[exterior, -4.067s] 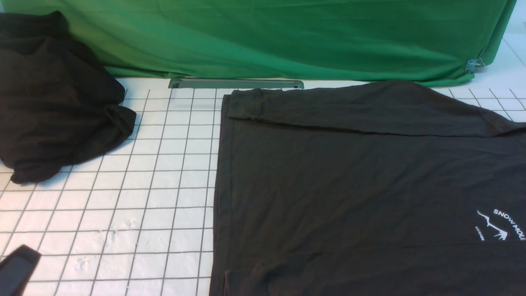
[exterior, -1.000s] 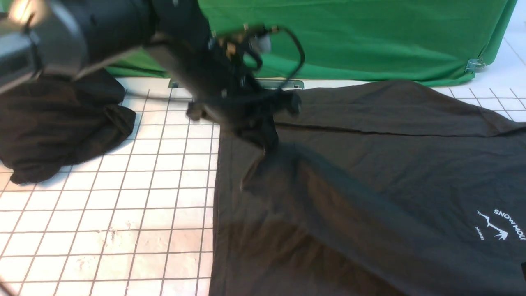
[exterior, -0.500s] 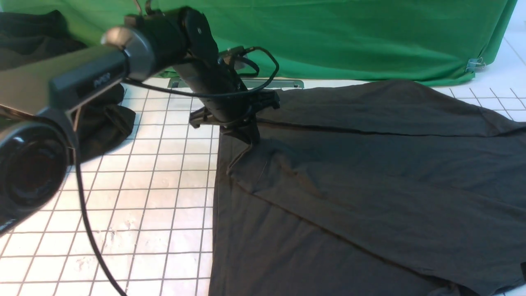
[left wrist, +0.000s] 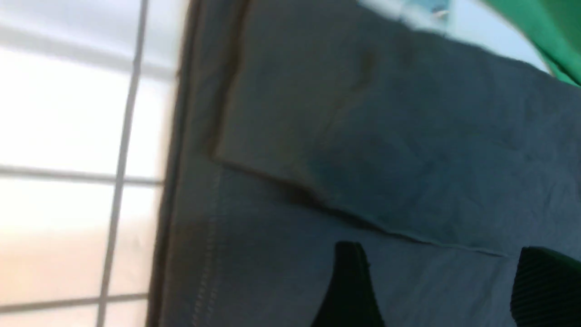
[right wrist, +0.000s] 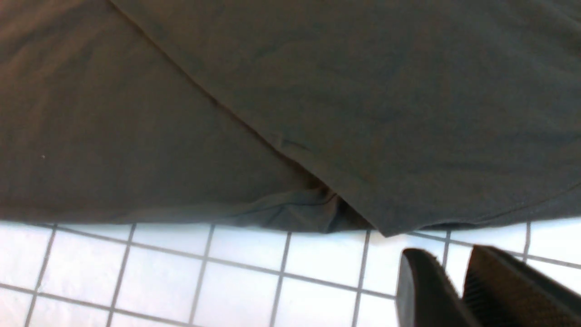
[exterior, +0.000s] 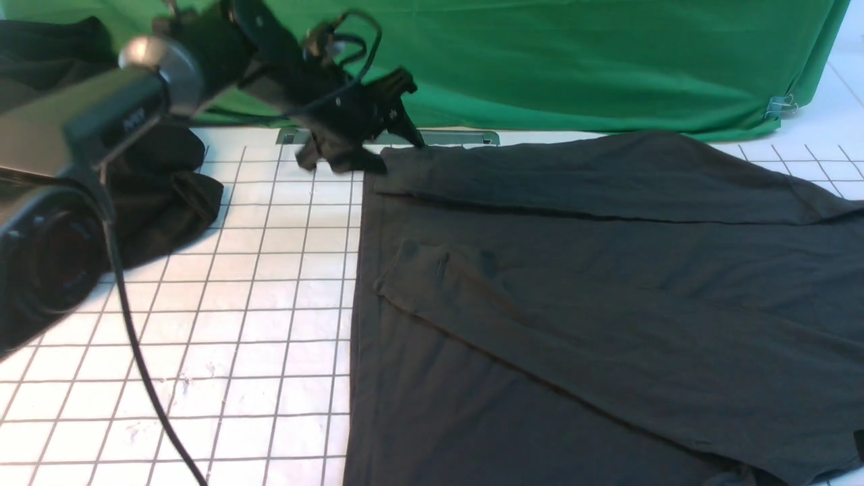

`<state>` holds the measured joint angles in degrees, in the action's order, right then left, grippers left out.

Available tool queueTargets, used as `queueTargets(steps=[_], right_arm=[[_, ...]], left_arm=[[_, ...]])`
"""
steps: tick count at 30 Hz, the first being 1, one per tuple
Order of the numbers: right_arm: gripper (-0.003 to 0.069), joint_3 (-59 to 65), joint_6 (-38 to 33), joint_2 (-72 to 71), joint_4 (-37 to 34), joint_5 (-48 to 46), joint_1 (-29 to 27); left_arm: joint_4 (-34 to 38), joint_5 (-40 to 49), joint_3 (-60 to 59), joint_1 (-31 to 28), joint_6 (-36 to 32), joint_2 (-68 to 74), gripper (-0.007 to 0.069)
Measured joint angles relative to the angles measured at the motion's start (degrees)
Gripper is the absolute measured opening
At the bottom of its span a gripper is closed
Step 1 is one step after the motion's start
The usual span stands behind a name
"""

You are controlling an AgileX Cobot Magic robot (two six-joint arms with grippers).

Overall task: Fold a long-sleeved shirt over a white checkered tablecloth.
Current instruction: 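Grab the top left corner of the dark shirt with the left gripper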

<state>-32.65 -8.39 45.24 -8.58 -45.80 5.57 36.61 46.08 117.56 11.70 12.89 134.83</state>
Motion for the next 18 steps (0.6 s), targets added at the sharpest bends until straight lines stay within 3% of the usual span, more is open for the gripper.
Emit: queueTargets(steps=[7, 13, 17, 18], right_arm=[[0.0161, 0.0, 0.0, 0.0, 0.0, 0.01, 0.0], [0.017, 0.0, 0.0, 0.0, 0.0, 0.12, 0.0], [0.0175, 0.0, 0.0, 0.0, 0.0, 0.17, 0.0], [0.0176, 0.0, 0.0, 0.0, 0.0, 0.23, 0.0]], left_arm=[[7.41, -0.51, -0.05, -0.12, 0.88, 5.07, 0.0409], [7.94, -4.88, -0.05, -0.12, 2.14, 5.84, 0.0373], [8.53, -7.28, -0.05, -0.12, 2.26, 6.01, 0.0304], [8.37, -7.35, -0.05, -0.12, 2.25, 6.22, 0.0258]])
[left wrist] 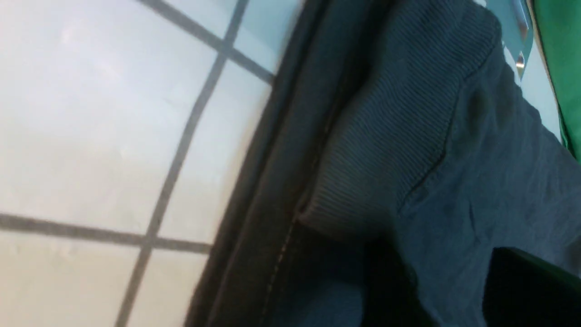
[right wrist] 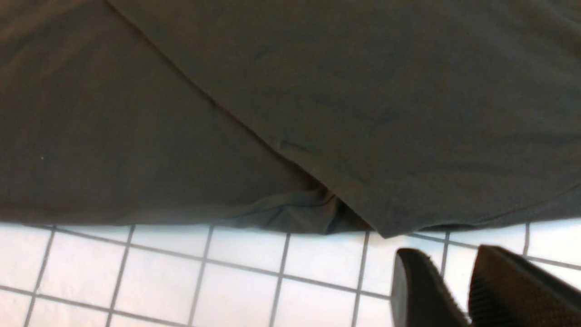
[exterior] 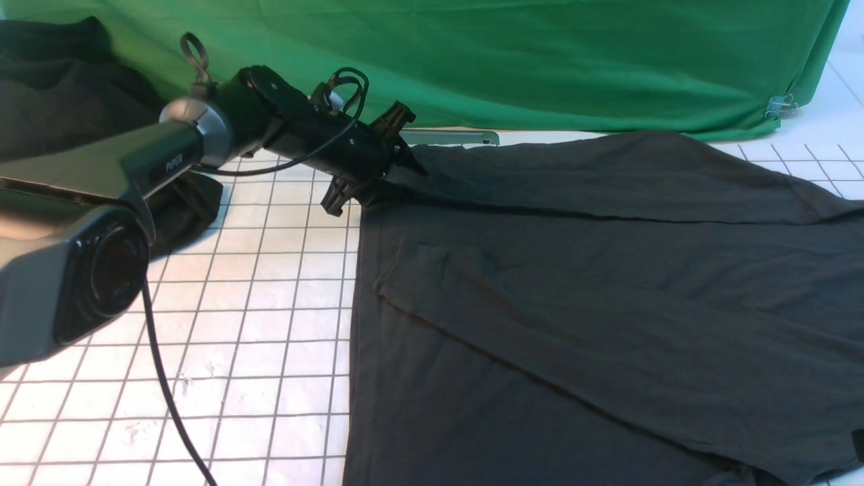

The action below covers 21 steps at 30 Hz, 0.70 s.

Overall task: Fold a long-sleeved shirt over a white checkered tablecloth.
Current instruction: 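Grab the top left corner of the dark shirt with the left gripper, then fold the left side of the dark shirt inward over its body with the left gripper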

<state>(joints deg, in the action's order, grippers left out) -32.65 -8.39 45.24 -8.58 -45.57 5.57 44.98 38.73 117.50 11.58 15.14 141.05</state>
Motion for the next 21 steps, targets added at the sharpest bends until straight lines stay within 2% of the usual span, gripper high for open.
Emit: queueTargets(steps=[4, 5, 7, 21], right_arm=[[0.0176, 0.0, 0.0, 0.0, 0.0, 0.39, 0.0], [0.0178, 0.0, 0.0, 0.0, 0.0, 0.73, 0.0], [0.018, 0.0, 0.0, 0.04, 0.0, 1.03, 0.0], [0.019, 0.0, 0.0, 0.06, 0.0, 1.65, 0.0]], left_arm=[[-0.31, 0.0, 0.0, 0.0, 0.0, 0.73, 0.0133], [-0.22, 0.11, 0.0, 0.0, 0.0, 1.33, 0.0054], [0.27, 0.3, 0.0, -0.07, 0.0, 1.56, 0.0016], [-0.22, 3.62, 0.11, -0.11, -1.48, -7.94, 0.0011]])
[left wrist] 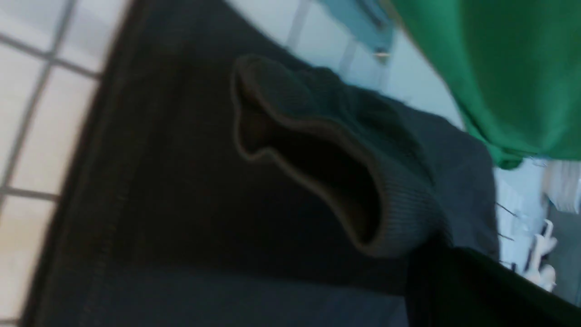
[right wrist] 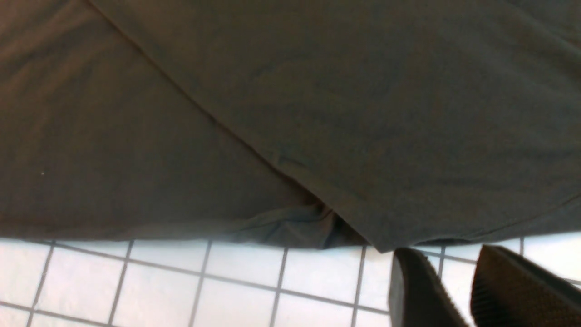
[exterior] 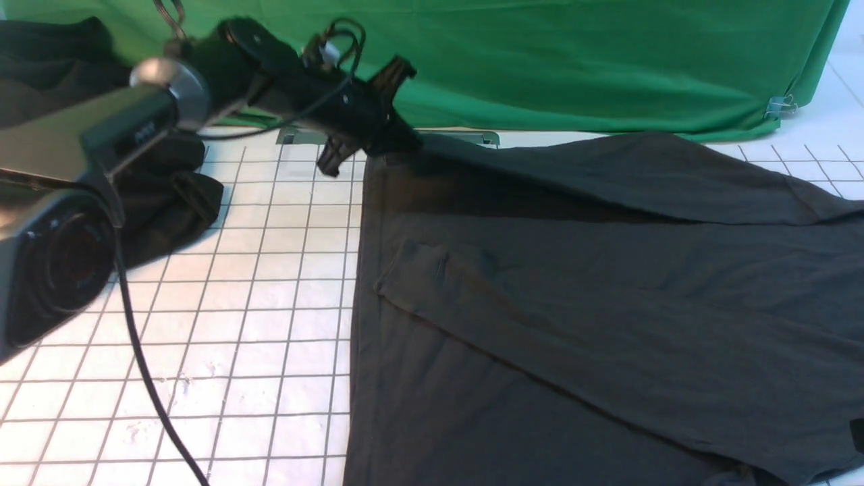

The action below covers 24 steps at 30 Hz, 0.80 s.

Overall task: Fold a long-sleeved shirt over a white checkered tablecloth.
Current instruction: 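Fold the left side of the dark shirt inward over its body with the left gripper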

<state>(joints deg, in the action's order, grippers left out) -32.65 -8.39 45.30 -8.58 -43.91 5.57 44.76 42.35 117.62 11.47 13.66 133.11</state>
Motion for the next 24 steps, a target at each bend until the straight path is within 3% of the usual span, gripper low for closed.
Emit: queueTargets(steps=[5, 12, 18, 24], right_arm=[[0.0194, 0.0, 0.0, 0.0, 0.0, 0.0, 0.0], [0.0197, 0.0, 0.0, 0.0, 0.0, 0.22, 0.0], [0.0199, 0.0, 0.0, 0.0, 0.0, 0.41, 0.0], [0.02, 0.0, 0.0, 0.0, 0.0, 0.42, 0.0]], left_arm=[[-2.1, 6.23, -0.32, 0.13, -2.42, -3.82, 0.001], [-16.13, 16.97, -11.95, 4.7, -1.72, -13.72, 0.001], [-16.3, 13.96, -28.2, 9.44, -0.98, -20.58, 0.001], [-18.85, 7.13, -36.53, 13.13, -0.81, -20.62, 0.0018]])
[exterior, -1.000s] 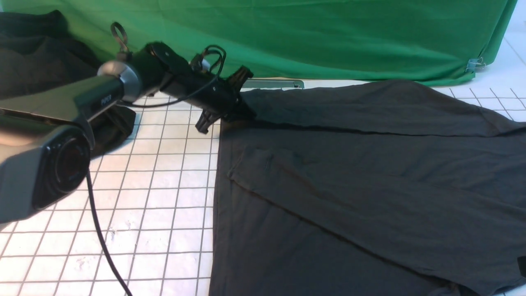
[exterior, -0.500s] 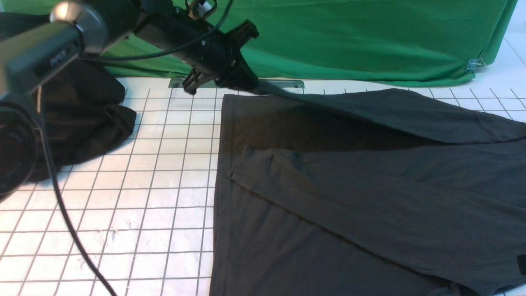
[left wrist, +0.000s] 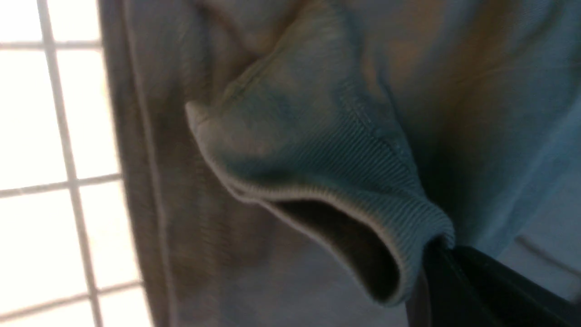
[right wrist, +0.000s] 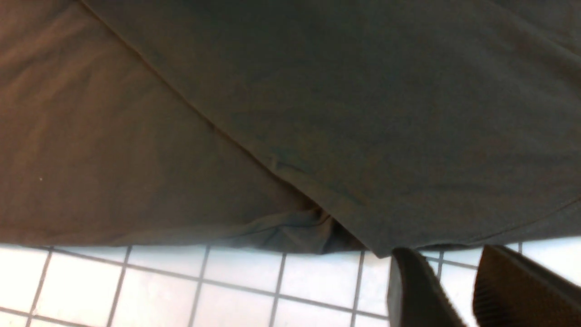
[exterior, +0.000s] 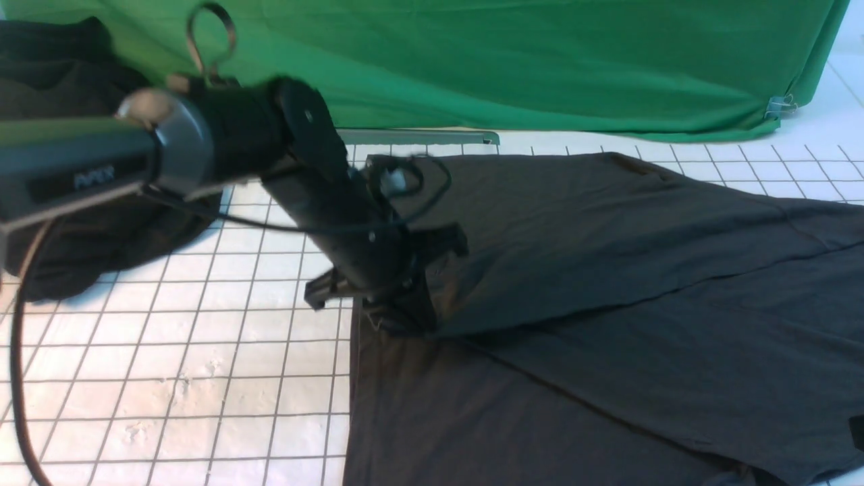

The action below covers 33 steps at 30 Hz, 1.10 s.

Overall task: Fold a long-sleeved shirt over a white checkered tablecloth.
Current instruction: 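Fold the left side of the dark shirt inward over its body with the left gripper, then grasp the near edge of the shirt at its hem and shoulder corners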

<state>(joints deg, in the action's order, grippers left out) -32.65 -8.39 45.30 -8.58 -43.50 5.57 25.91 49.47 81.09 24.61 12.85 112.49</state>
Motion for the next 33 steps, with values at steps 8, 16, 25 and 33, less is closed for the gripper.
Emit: queueTargets(steps=[8, 16, 25, 33], right_arm=[[0.0202, 0.0, 0.0, 0.0, -0.18, 0.11, 0.0], [0.0209, 0.0, 0.0, 0.0, -0.6, 0.55, 0.0], [0.0218, 0.0, 0.0, 0.0, -1.02, 0.73, 0.0], [0.0224, 0.0, 0.0, 0.0, -1.14, 1.08, 0.0]], left_arm=[[-5.42, 2.83, -0.4, 0.57, -0.96, -1.82, 0.02], [-11.5, 16.84, -0.4, 0.57, -4.25, -10.86, 0.0436], [-12.06, 17.32, -13.53, 7.03, 3.82, -19.7, 0.0446], [-9.51, 1.71, -28.96, 13.65, 10.84, -18.41, 0.0358]])
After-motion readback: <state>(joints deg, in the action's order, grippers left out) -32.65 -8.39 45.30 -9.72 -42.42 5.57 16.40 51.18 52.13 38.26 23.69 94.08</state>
